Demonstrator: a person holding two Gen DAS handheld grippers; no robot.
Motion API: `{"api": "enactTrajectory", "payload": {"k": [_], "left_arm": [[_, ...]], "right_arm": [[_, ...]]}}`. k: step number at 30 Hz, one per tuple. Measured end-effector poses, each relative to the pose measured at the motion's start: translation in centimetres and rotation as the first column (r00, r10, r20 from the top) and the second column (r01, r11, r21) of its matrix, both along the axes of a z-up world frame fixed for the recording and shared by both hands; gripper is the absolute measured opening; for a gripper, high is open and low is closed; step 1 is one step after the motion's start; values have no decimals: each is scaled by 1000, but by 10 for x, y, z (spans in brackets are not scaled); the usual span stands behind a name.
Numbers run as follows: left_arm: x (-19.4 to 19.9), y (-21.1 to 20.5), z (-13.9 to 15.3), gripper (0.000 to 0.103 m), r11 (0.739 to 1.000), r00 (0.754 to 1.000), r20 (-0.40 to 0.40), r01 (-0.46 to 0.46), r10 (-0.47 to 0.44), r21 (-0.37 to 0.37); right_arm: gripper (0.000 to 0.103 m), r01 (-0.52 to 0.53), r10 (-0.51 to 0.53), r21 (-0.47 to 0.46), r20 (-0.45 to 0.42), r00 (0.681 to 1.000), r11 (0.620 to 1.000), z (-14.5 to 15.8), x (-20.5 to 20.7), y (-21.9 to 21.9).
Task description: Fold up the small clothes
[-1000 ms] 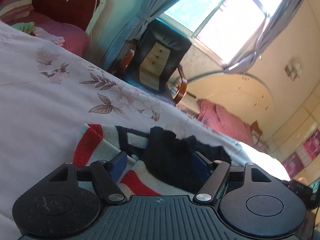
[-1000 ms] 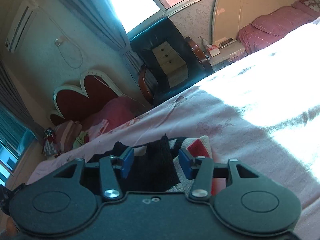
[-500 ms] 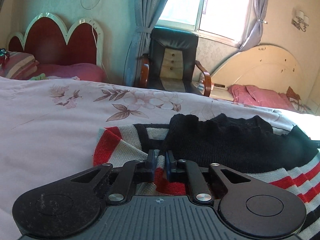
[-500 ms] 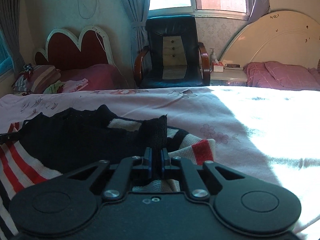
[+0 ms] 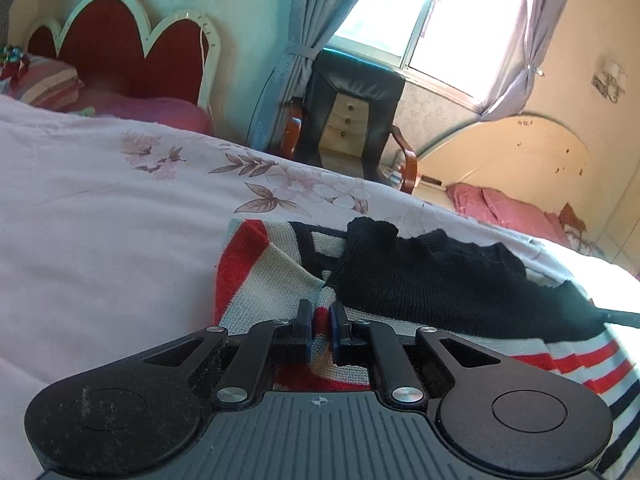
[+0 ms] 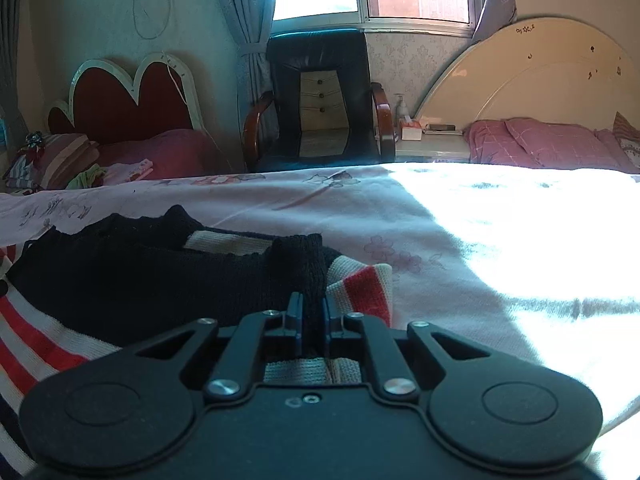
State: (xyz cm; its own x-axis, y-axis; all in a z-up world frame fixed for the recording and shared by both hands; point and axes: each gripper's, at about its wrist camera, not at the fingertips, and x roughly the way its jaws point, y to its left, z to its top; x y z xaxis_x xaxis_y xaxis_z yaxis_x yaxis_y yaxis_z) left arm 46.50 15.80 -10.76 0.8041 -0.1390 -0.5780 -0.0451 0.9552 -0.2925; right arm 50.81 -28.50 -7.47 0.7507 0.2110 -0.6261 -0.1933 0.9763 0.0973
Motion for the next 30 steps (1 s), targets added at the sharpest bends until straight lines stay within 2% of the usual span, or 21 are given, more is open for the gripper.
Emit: {"api": "enactTrajectory", "payload": {"k": [1, 3, 4, 8, 11, 12, 13, 16, 17, 21, 24, 27, 28, 29, 30], "left_arm": [[-3, 4, 3, 20, 1000, 1000, 5, -2, 2, -13], [-14, 7, 12, 65, 1000, 999, 42, -17, 17, 9], [-21, 8, 17, 67, 999, 998, 62, -35, 33, 29], [-41, 26, 20, 64, 999, 998, 49, -36, 38, -39], [-43, 33, 11, 35, 995, 1000, -3, -10, 10, -99], [-42, 32, 9, 30, 993, 1000, -19, 0, -3, -119], [-41, 29, 7, 29, 993, 999, -40, 13, -18, -115], [-42, 11, 0, 25, 999, 994, -104, 40, -44, -34], [-44, 8, -1, 5, 999, 994, -103, 45, -47, -19], [-63, 14, 9, 5, 1000, 1000, -19, 17, -17, -25], [-75, 19, -5, 5, 1000, 999, -43, 4, -5, -22], [-75, 25, -7, 6, 997, 1000, -21, -7, 6, -71], [-73, 26, -3, 9, 998, 1000, -17, -24, 23, -65], [-72, 27, 2, 24, 998, 999, -9, -52, 52, -39], [-71, 25, 11, 51, 995, 995, 21, -96, 96, 6]], "right_arm": [[23, -2, 2, 18, -6, 1000, 1000, 2, 0, -2], [26, -6, 7, 60, -16, 1000, 998, 7, -2, -6], [26, -5, 6, 71, -14, 1000, 997, 10, -5, -8], [26, 10, -10, 133, -2, 1000, 991, 20, -26, -21], [26, 7, -5, 132, -18, 1000, 991, 17, -35, -22], [26, 5, -2, 123, -25, 1000, 992, 14, -34, -20], [26, 9, -5, 116, -34, 999, 993, 12, -33, -18], [26, 29, -23, 128, -46, 999, 991, 9, -32, -16], [25, 31, -25, 121, -47, 999, 992, 8, -31, -15], [24, 33, -28, 102, -50, 998, 994, 6, -31, -13], [23, 31, -27, 94, -48, 999, 995, 6, -31, -13], [22, 37, -32, 75, -64, 997, 996, -1, -28, -14], [22, 38, -33, 80, -63, 997, 996, -1, -28, -15], [22, 41, -36, 83, -60, 998, 996, 1, -29, -15], [22, 44, -40, 86, -46, 998, 995, 5, -31, -15]]}}
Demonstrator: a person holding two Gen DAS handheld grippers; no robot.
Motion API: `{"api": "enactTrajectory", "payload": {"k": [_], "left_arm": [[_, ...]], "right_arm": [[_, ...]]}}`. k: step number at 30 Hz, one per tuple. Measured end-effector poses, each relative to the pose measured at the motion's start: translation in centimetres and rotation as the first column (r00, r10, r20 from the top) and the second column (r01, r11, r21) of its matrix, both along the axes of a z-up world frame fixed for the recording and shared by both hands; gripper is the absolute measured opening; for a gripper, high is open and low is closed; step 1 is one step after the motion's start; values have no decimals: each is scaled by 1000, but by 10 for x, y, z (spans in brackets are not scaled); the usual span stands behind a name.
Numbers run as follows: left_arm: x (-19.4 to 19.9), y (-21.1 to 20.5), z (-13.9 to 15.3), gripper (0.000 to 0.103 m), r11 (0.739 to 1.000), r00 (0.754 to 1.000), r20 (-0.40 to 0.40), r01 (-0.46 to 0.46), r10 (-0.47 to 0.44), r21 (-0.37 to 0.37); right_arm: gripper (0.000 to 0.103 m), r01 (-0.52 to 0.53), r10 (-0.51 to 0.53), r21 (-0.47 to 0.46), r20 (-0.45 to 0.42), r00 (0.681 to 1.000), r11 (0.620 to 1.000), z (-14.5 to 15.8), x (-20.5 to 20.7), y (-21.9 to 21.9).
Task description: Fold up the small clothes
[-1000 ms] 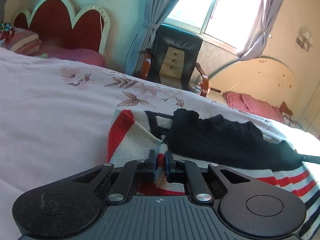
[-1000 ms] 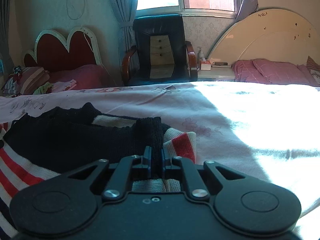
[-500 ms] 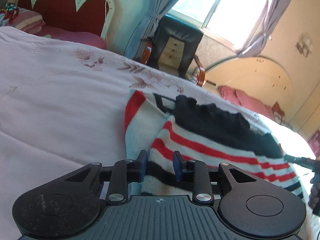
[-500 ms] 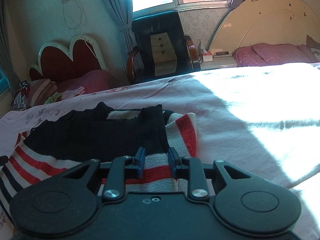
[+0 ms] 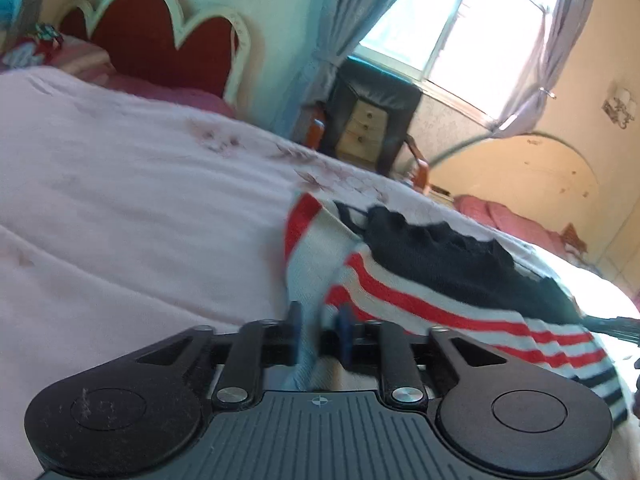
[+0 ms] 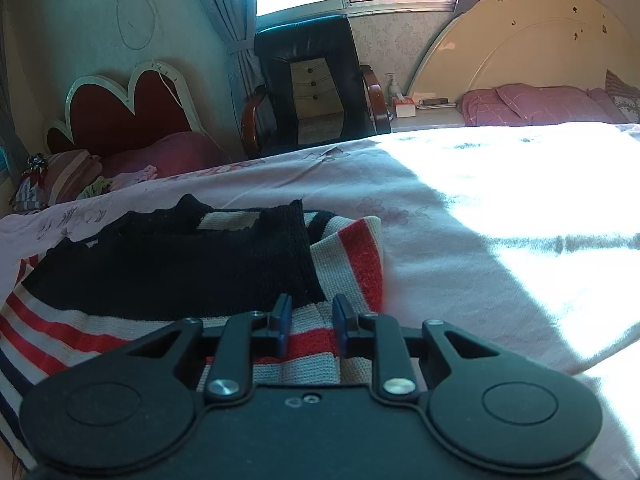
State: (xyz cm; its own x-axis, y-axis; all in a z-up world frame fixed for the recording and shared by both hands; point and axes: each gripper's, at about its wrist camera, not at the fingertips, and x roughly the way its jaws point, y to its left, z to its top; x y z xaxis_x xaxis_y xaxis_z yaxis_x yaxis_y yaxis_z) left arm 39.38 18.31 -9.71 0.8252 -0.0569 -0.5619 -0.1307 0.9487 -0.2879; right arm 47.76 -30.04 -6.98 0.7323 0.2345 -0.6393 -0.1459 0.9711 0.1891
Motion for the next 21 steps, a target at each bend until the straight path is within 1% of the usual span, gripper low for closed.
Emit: {"api": "enactTrajectory", "payload": {"k": [1, 2, 4, 5, 6, 8, 10, 12, 14, 17, 18, 19, 20, 21], "left_arm": [[1, -2, 8, 63, 999, 999, 44, -23, 22, 26], [6, -6, 15, 66, 999, 996, 86, -18, 15, 31], [30, -22, 22, 66, 999, 995, 93, 38, -40, 21], [46, -36, 23, 66, 996, 992, 89, 88, -88, 7], [63, -53, 22, 66, 989, 986, 75, 150, -149, 1], [94, -96, 18, 66, 967, 968, 43, 246, -249, 59], [118, -126, 12, 66, 947, 951, -4, 310, -311, 80], [138, -144, 5, 66, 927, 929, -52, 369, -366, 70], [149, -153, -7, 66, 917, 917, -110, 393, -384, 75], [148, -149, -12, 66, 908, 913, -101, 406, -396, 108], [146, -145, -11, 66, 907, 918, -102, 394, -383, 147], [141, -140, -12, 66, 902, 925, -106, 380, -366, 203], [135, -126, -12, 66, 898, 930, -101, 367, -353, 241], [130, -115, -13, 66, 902, 935, -98, 354, -341, 247]], "right_arm": [[22, 2, -2, 7, 26, 1000, 1000, 5, -3, -1], [22, -4, 3, 19, 47, 999, 1000, 9, -3, -1], [22, -22, 20, 33, 66, 998, 999, 16, 3, 8], [22, -36, 33, 37, 63, 997, 999, 18, 9, 15], [22, -55, 52, 42, 54, 997, 998, 18, 17, 27], [22, -122, 121, 36, 39, 992, 992, 18, 30, 56], [22, -201, 201, -18, 34, 979, 979, 15, 38, 90], [24, -280, 284, -88, 37, 958, 956, 11, 40, 120], [27, -326, 333, -142, 29, 942, 935, 5, 42, 138], [32, -366, 372, -181, 1, 928, 913, -7, 45, 148], [32, -378, 386, -206, 1, 922, 903, -9, 45, 148], [33, -375, 388, -239, 7, 922, 896, -9, 42, 145], [33, -357, 375, -273, 13, 927, 893, -8, 41, 138], [35, -315, 339, -317, 22, 941, 895, -7, 41, 127]]}}
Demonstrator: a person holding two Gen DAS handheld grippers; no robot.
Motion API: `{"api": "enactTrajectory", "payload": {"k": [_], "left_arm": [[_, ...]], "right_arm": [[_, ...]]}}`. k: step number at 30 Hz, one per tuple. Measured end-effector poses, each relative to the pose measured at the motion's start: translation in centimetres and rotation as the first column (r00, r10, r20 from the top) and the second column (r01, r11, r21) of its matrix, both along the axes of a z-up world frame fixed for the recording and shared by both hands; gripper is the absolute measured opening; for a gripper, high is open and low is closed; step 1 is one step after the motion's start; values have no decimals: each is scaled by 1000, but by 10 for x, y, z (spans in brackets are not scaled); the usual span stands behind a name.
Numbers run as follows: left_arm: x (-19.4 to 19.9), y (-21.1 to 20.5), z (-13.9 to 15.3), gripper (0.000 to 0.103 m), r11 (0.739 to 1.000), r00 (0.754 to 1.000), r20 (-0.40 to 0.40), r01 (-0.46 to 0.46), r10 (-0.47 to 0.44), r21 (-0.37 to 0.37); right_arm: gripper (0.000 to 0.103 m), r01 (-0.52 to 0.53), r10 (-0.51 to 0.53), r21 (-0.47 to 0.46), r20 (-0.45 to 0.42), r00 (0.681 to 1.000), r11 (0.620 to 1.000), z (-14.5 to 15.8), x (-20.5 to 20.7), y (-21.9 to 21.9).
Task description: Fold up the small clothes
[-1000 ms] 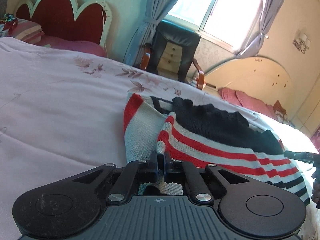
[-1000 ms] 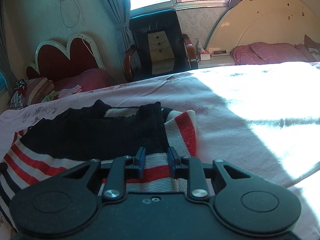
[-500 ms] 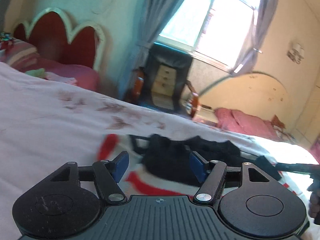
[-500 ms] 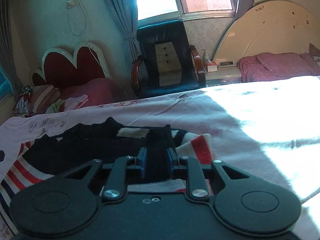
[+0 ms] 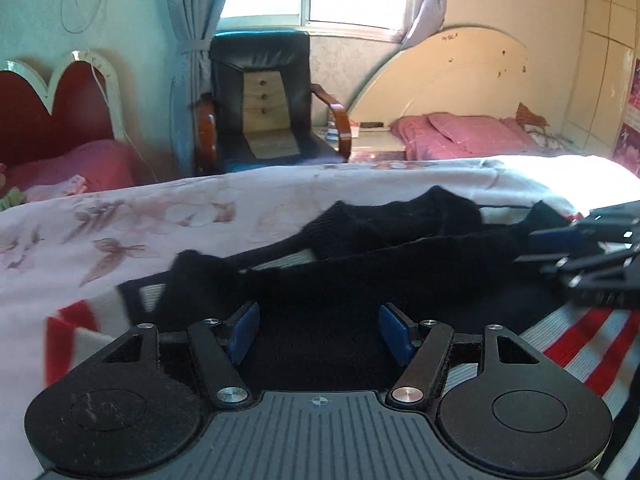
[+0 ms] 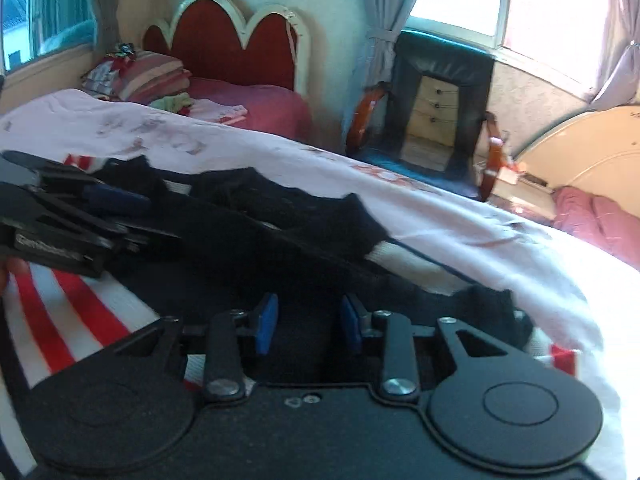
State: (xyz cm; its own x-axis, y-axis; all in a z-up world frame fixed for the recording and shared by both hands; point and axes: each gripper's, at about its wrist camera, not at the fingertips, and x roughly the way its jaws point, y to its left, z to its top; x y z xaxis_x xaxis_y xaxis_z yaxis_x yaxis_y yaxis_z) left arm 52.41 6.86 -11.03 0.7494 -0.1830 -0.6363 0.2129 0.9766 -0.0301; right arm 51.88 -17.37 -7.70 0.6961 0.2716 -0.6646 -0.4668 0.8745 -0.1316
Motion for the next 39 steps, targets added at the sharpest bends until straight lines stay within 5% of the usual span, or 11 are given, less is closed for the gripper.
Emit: {"api": "enactTrajectory", "payload": {"k": [4, 7, 13, 19, 20, 21, 23, 29, 36, 38, 39], "left_arm": [[-12, 35, 12, 66, 997, 996, 38, -78, 79, -26], [-14, 33, 15, 66, 994, 992, 70, -107, 107, -3], [-9, 37, 16, 66, 987, 981, 113, -157, 159, -20], [9, 47, 2, 65, 981, 983, -19, -185, 184, -63], [10, 46, 1, 60, 981, 983, -19, -184, 183, -59], [11, 45, 0, 32, 981, 982, -17, -187, 186, -48], [11, 46, -1, 4, 981, 983, -15, -184, 184, -60], [-13, 59, 16, 4, 951, 940, 175, -267, 293, -156], [28, 52, -6, 5, 954, 955, -3, -295, 295, -47], [23, 56, -2, 18, 957, 959, 6, -283, 284, -71], [17, 60, 2, 43, 952, 958, 14, -285, 288, -109]], "right_arm": [[39, 184, -184, 3, 23, 983, 983, 5, 8, -66], [39, 186, -186, 104, -3, 982, 977, 13, 7, -83], [48, 216, -225, 115, 72, 972, 970, 15, -3, -80], [48, 258, -260, 98, 1, 966, 961, 9, 14, -86], [42, 246, -246, 97, -12, 969, 964, 8, 15, -86], [26, 228, -228, 94, -20, 974, 969, 7, 16, -84], [8, 200, -200, 73, -8, 980, 977, 6, 15, -78], [5, 246, -268, 147, 154, 951, 958, 27, -1, -82], [11, 289, -287, -17, 67, 956, 957, -6, 29, -70], [14, 275, -269, -79, 81, 960, 958, -5, 28, -61], [34, 269, -261, -83, 99, 960, 960, -1, 25, -58]]}}
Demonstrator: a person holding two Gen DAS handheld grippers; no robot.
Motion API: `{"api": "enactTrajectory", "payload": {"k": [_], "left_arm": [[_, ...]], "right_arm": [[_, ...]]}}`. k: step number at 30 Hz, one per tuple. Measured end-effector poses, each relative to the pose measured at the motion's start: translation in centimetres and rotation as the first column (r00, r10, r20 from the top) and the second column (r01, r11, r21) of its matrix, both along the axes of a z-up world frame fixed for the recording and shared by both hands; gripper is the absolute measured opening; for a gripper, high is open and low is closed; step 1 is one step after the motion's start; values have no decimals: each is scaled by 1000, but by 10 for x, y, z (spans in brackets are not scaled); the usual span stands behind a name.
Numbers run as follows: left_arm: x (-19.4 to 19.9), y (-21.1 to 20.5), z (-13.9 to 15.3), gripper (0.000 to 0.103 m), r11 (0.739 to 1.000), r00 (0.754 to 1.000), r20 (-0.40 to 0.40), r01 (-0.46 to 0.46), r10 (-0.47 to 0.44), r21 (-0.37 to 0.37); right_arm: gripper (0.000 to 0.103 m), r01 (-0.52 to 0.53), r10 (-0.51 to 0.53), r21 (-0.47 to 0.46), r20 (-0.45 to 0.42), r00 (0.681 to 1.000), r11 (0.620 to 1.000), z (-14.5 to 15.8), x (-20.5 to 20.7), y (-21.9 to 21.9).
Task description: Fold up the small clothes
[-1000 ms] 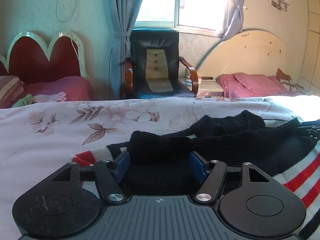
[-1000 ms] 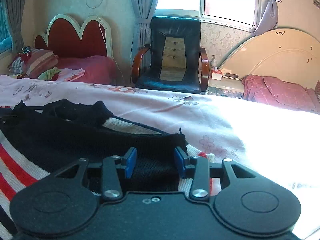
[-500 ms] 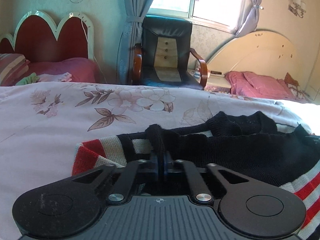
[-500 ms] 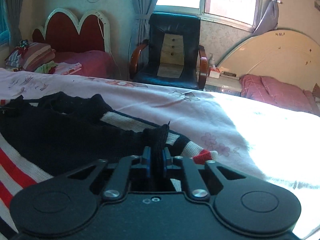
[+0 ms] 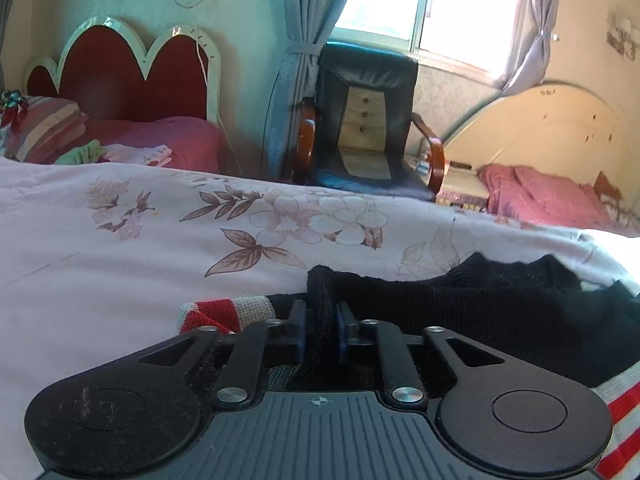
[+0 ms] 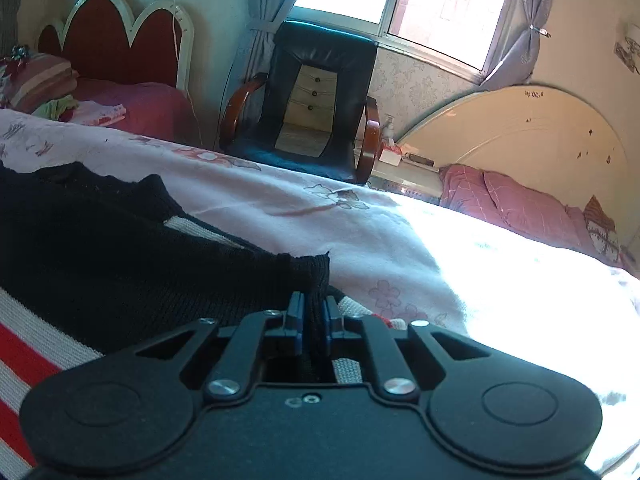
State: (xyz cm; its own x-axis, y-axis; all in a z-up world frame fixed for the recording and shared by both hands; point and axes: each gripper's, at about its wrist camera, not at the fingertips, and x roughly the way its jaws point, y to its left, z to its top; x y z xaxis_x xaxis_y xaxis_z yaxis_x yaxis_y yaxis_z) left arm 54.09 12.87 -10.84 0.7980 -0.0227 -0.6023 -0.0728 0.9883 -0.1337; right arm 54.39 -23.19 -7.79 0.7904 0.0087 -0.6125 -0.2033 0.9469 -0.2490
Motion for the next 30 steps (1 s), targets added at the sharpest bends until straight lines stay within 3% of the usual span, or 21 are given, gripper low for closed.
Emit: {"api": "enactTrajectory", "payload": {"k": [2, 4, 6, 9, 11, 13, 15, 17, 18, 20, 21, 23, 25, 27, 28, 30], "left_arm": [[-21, -4, 14, 86, 998, 994, 97, -61, 60, 14], [-31, -21, 23, 86, 1000, 988, 152, 22, -21, -4], [-32, -47, 27, 85, 990, 979, 151, 141, -137, -15], [-15, -91, 17, 77, 948, 947, 52, 317, -317, 3], [-2, -112, 5, 77, 923, 924, -33, 383, -382, 36], [4, -118, -1, 77, 918, 922, -65, 385, -381, 95], [2, -107, 1, 77, 930, 941, -50, 340, -336, 141], [-6, -79, 0, 80, 946, 966, -45, 259, -255, 196], [-10, -63, -1, 82, 956, 974, -42, 225, -221, 190], [-14, -29, 0, 82, 978, 982, -19, 191, -190, 88], [-13, -26, 1, 82, 978, 982, -26, 187, -185, 96], [-11, -36, 0, 82, 968, 980, -38, 198, -194, 152], [-17, -49, 6, 82, 964, 982, -32, 187, -185, 190], [-39, -64, 21, 82, 964, 974, 39, 213, -222, 162], [-49, -74, 27, 82, 962, 966, 60, 243, -252, 128], [-66, -102, 29, 82, 947, 950, 58, 298, -306, 119]], "right_arm": [[58, -41, 37, 68, 54, 998, 997, 13, -13, -3], [51, -104, 96, 121, 68, 993, 987, 23, -20, 1], [33, -178, 177, 157, 22, 984, 971, 24, -19, 17], [21, -291, 299, 157, -25, 954, 944, 18, -17, 50], [25, -330, 339, 141, -47, 940, 934, 13, -14, 66], [29, -334, 344, 118, -86, 935, 935, 5, -9, 76], [38, -322, 330, 98, -83, 940, 942, 3, -8, 71], [44, -246, 250, 54, -70, 966, 968, 5, -4, 54], [45, -186, 189, 40, -65, 980, 982, 6, -5, 39], [44, -94, 100, 73, -77, 992, 993, 6, -1, 1], [46, -64, 72, 91, -83, 994, 994, 8, -1, -11], [46, -49, 65, 151, -105, 992, 987, 8, 0, -24], [43, -39, 51, 132, -91, 995, 990, 12, -5, -17], [35, -68, 76, 148, -53, 996, 987, 24, -20, -9], [36, -94, 101, 162, -36, 994, 982, 29, -31, -4], [32, -179, 189, 193, -30, 982, 965, 32, -52, 13]]}}
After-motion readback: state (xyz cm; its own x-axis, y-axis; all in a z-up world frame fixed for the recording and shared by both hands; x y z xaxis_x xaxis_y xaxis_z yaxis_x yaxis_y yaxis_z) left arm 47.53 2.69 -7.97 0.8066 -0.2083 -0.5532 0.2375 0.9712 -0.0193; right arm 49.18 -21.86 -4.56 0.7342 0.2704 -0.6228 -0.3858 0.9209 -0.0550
